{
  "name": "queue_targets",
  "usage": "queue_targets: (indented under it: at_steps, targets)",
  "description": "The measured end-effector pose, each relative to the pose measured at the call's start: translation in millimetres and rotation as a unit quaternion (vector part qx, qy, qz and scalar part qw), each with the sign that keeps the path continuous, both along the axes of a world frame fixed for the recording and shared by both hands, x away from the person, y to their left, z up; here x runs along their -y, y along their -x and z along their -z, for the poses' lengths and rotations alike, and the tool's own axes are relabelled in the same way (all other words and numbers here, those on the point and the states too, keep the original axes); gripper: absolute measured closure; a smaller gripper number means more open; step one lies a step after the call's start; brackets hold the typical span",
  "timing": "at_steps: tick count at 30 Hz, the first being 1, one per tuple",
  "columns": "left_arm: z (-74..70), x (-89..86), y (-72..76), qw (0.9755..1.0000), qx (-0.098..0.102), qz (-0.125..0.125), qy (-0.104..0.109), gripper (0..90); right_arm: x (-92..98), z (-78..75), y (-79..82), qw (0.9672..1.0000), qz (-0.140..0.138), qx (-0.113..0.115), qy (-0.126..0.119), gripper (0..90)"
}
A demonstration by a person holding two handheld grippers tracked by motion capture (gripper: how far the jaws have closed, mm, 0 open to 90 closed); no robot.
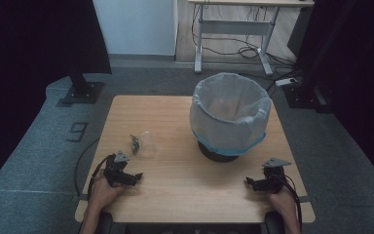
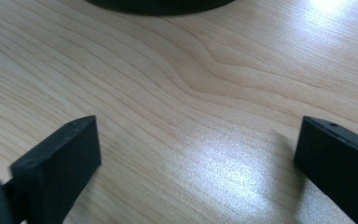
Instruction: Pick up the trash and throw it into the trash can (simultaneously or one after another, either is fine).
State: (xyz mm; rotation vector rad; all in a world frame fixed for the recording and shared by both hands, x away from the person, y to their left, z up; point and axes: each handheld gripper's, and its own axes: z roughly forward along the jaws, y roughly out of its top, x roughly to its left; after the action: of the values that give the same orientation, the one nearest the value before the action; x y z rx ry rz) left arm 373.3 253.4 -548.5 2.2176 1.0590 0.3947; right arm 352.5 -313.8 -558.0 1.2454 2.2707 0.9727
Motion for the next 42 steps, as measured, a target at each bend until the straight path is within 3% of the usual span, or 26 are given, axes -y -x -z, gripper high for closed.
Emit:
queue_targets:
  at_steps: [24, 27, 31, 42]
  targets:
    - [-0.2, 0.1, -5.0, 0.9999, 0.002, -0.013, 0.001, 0.7, -2.5, 0.1, -0.6, 0.9999, 0.011, -0.001, 0.001, 0.0]
    - [-1.3, -0.1, -6.7, 0.9998, 0.004, -0.017, 0.002, 4.0, -3.0, 0.1, -0.8, 0.9999, 0.013, -0.002, 0.001, 0.0]
    - [-3.4, -2.6, -12.0, 0.9996, 0.008, -0.027, 0.008, 15.5, -3.4, 0.1, -0.9, 0.9999, 0.014, -0.001, 0.001, 0.0]
    - [-4.8, -2.8, -26.2, 0.9989, 0.011, -0.044, 0.008, 23.0, -4.3, 0.1, -1.4, 0.9999, 0.017, -0.001, 0.001, 0.0]
